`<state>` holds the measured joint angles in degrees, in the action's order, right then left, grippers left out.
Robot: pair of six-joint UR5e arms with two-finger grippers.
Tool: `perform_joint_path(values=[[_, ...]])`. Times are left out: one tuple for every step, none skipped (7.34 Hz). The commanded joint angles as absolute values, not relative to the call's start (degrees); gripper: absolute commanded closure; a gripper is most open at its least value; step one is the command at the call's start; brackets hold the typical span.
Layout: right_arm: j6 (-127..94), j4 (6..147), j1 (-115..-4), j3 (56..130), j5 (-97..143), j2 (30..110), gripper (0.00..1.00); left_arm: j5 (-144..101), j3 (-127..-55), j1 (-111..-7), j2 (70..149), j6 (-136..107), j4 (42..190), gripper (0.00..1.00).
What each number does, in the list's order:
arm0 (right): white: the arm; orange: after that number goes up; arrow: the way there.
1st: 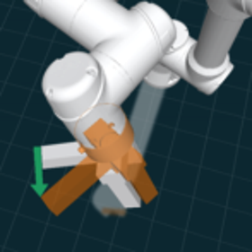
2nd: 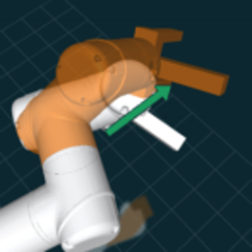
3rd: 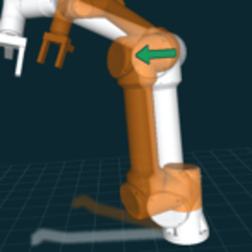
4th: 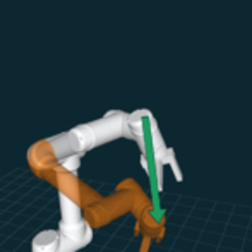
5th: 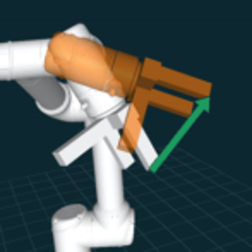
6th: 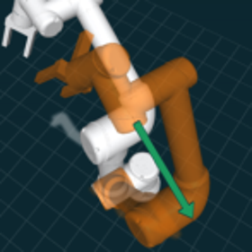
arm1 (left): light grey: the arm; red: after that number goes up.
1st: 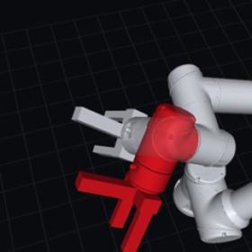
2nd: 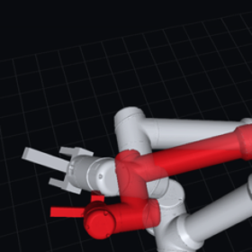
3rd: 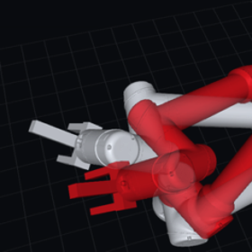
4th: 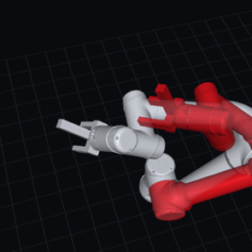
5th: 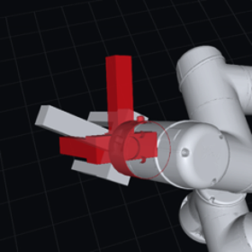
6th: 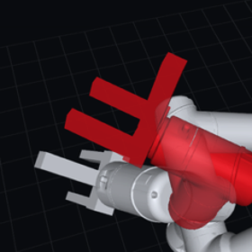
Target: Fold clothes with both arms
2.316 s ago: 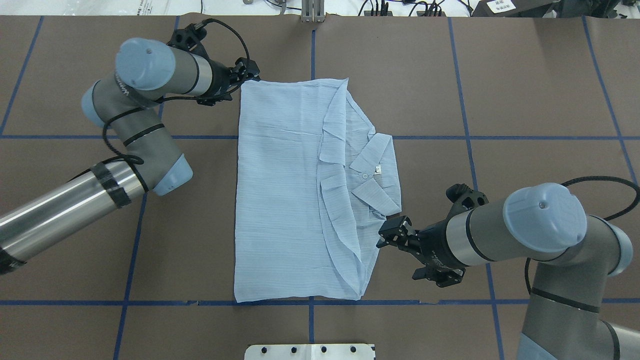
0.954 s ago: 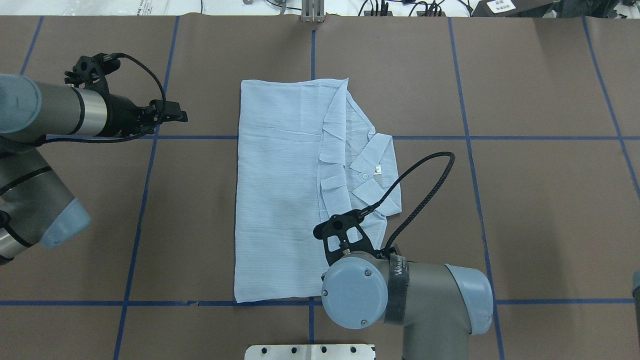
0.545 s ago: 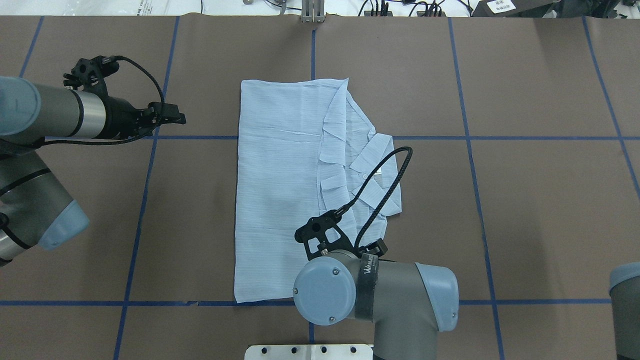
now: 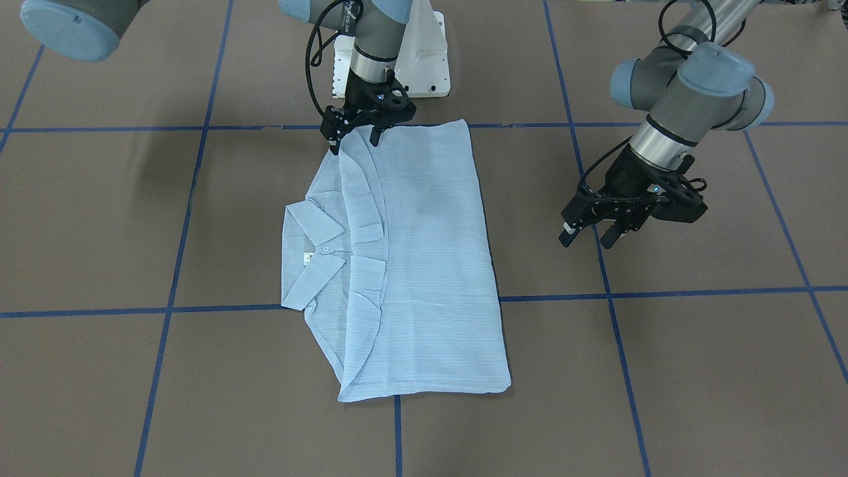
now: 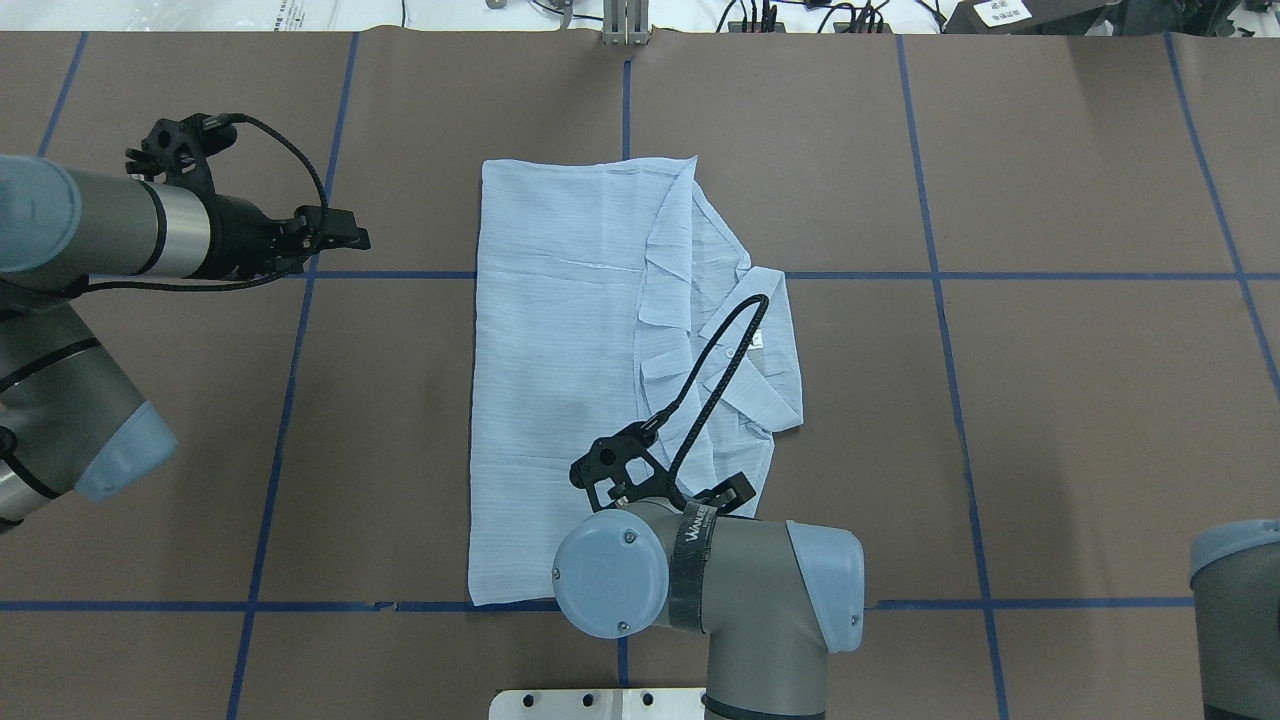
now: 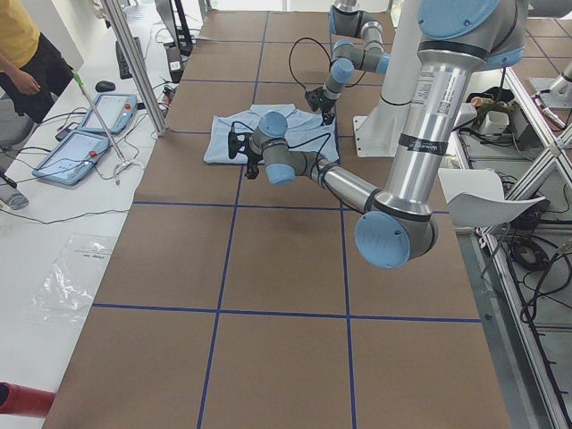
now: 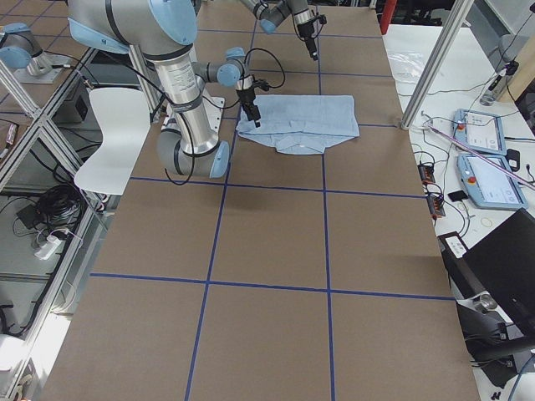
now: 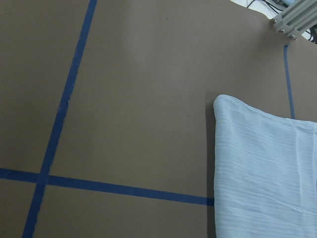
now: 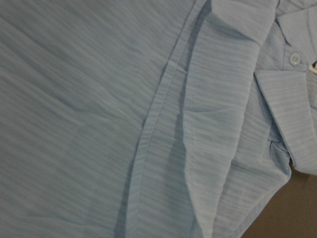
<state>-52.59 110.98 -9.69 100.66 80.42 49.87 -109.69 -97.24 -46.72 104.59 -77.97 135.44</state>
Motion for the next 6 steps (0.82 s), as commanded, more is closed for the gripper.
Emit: perform_joint_path(values=[[-51.86, 111.01, -9.84, 100.02, 80.42, 49.83, 0.0, -109.69, -97.21, -46.58, 104.68, -78.05, 135.44, 0.0], [-51.68, 111.09, -10.1, 100.02, 80.51, 50.36, 0.0, -109.69, -97.12, -46.58, 104.68, -78.22, 135.44, 0.0], [-51.68, 111.09, -10.11, 100.02, 80.51, 50.36, 0.0, -109.69, -97.21, -46.58, 104.68, -78.31, 135.44, 0.0], [-51.59, 111.18, -10.19, 100.11, 80.59, 50.71, 0.0, -109.69, -97.21, -46.58, 104.68, -78.31, 135.44, 0.0], [-50.98, 111.18, -10.54, 100.37, 80.86, 51.23, 0.0, -109.69, -97.29, -46.67, 104.76, -78.4, 135.44, 0.0], [-50.11, 111.18, -11.59, 101.33, 81.12, 52.46, 0.0, -109.69, -97.29, -46.67, 104.77, -78.4, 135.44, 0.0]])
